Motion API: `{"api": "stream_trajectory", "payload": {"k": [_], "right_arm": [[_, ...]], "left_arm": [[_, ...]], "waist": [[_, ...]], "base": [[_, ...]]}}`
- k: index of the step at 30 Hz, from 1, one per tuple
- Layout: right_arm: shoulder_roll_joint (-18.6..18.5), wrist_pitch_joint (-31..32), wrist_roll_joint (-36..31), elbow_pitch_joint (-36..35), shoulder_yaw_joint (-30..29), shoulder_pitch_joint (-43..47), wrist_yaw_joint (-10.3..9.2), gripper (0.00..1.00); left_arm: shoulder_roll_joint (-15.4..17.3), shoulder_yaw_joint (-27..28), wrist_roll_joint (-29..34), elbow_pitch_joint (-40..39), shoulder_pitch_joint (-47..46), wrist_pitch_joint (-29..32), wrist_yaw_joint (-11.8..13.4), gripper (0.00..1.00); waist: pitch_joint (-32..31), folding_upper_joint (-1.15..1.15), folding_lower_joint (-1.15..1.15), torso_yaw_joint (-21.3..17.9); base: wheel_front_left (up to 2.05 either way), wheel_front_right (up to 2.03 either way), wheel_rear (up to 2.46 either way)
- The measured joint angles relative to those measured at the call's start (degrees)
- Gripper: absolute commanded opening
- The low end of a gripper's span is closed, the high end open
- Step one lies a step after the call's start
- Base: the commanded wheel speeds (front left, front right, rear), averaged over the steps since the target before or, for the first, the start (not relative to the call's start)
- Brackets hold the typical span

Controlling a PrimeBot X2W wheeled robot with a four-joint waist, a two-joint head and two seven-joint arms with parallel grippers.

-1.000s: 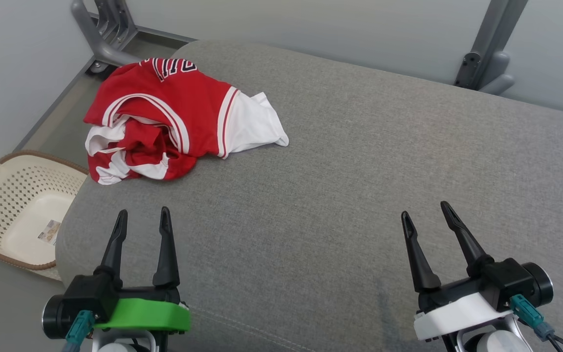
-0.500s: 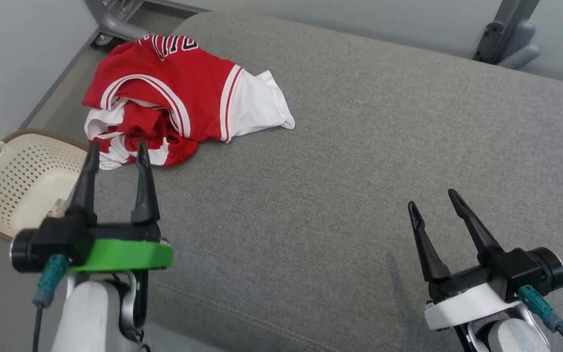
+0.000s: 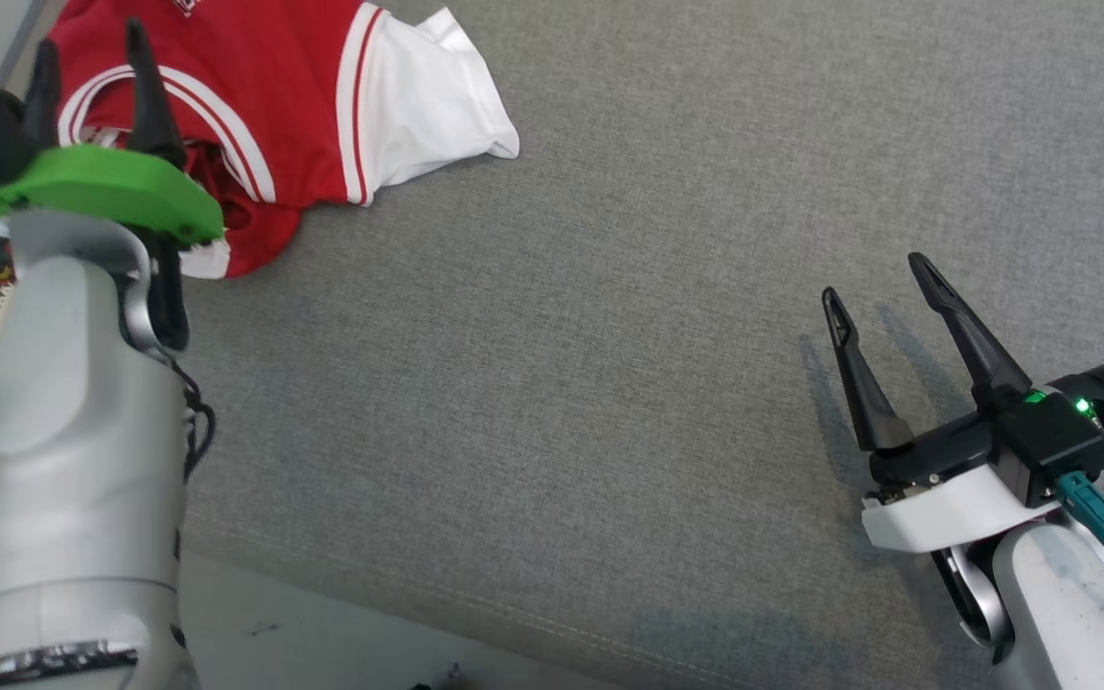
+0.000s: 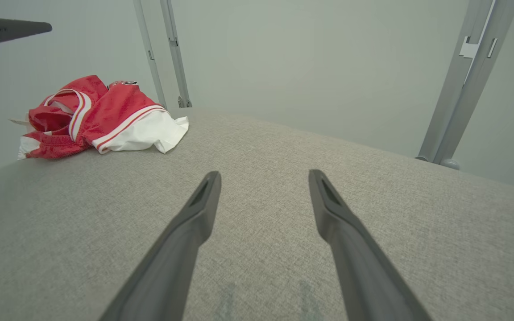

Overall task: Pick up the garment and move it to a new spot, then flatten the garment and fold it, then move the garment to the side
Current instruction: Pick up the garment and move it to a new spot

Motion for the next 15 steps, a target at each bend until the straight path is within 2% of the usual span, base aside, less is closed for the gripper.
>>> {"api": "stream_trajectory", "payload": {"k": [5, 10, 15], "right_arm": [[-0.76, 0.01, -0.15, -0.23, -0.11, -1.97, 0.00, 1.00], [-0.81, 0.01, -0.19, -0.79, -0.04, -3.14, 0.00, 1.00], [-0.35, -0.07, -0.18, -0.90, 0.02, -3.69, 0.00, 1.00]], "left_arm": [[3.98, 1.81, -1.09, 13.91, -11.96, 8.42, 2.55, 1.00], [7.38, 1.15, -1.36, 23.07, -19.35, 17.06, 2.22, 1.00], [11.45, -1.23, 0.51, 29.75, -22.57, 25.25, 1.98, 1.00]], "waist": [[4.63, 0.00, 0.02, -1.72], [8.11, 0.00, 0.02, -4.28], [10.42, 0.00, 0.02, -7.15]], "base": [[0.00, 0.00, 0.00], [0.00, 0.00, 0.00], [0.00, 0.00, 0.00]]}}
